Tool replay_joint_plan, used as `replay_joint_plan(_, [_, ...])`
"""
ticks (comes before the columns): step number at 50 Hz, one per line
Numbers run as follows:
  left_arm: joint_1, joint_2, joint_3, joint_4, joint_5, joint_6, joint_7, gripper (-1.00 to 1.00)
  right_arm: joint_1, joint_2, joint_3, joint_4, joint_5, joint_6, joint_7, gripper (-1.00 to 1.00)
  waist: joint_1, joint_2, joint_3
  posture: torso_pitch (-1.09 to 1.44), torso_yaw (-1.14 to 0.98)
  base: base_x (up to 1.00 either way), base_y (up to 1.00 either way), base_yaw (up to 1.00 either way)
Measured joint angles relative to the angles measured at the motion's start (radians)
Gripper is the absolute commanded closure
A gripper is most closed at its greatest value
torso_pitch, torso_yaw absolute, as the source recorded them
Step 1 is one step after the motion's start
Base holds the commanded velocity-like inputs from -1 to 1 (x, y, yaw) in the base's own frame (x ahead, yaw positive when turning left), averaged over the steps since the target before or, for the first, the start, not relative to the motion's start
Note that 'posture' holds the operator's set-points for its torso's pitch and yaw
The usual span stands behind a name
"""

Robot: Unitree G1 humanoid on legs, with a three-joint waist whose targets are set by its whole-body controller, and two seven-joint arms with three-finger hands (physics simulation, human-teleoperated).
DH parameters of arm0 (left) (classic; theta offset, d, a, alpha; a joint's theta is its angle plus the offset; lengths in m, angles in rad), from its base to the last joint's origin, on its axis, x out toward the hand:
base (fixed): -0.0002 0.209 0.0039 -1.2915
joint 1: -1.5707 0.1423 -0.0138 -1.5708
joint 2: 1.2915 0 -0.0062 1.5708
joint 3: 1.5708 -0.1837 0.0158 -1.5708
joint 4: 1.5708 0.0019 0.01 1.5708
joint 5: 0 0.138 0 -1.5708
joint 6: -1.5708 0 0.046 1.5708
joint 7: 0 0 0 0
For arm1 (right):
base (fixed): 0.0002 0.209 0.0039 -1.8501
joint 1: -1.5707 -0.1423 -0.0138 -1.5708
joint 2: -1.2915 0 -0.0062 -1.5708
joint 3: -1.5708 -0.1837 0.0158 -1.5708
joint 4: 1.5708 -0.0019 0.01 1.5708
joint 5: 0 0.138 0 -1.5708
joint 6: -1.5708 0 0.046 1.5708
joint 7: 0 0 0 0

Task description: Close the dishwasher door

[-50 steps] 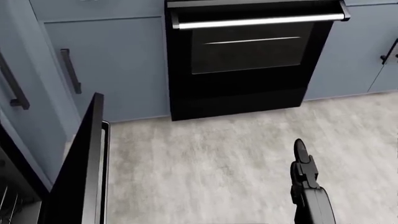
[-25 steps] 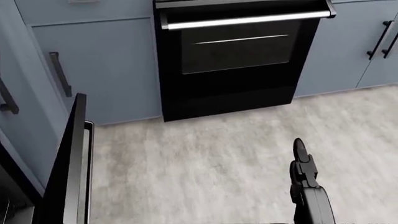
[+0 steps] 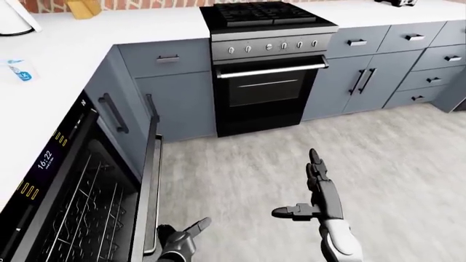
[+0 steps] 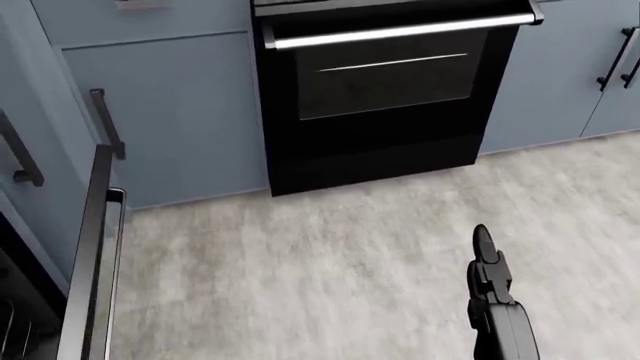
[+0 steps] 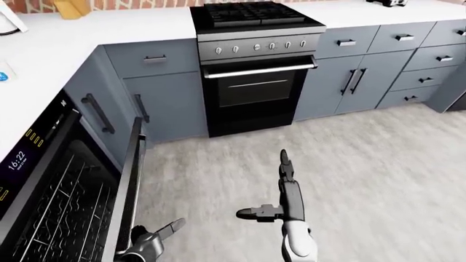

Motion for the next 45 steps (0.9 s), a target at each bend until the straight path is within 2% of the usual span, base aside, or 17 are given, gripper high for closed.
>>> replay_joint_plan(10, [-0.006,0.022,0.013,-0.001,-0.036,0.012,-0.018,-1.00,0.005,0.000,-0.004,-0.010,0.001,0.000,0.002,-1.00,-0.005,0.003,-0.002,0.00,0.00,0.00,0.00,0.00])
replay_joint_plan(25, [-0.011,0.068,0.031,-0.012,-0.073,0.022,-0.023,-1.00,-0.003,0.000,-0.001,-0.017,-0.002,0.014,-0.001,-1.00,-0.007,0.021,0.004,0.00,0.00,0.00,0.00,0.00])
replay_joint_plan(35, [-0.013,0.089,0.042,-0.013,-0.097,0.033,-0.020,-1.00,0.000,0.001,-0.002,-0.031,-0.003,0.020,-0.001,-1.00,0.020,0.025,0.006,0.00,0.00,0.00,0.00,0.00])
replay_joint_plan(45, [-0.004,0.124,0.066,-0.007,-0.133,0.053,-0.007,-1.00,0.011,0.001,-0.003,-0.032,-0.002,0.018,-0.003,-1.00,0.027,0.047,0.019,0.00,0.00,0.00,0.00,0.00])
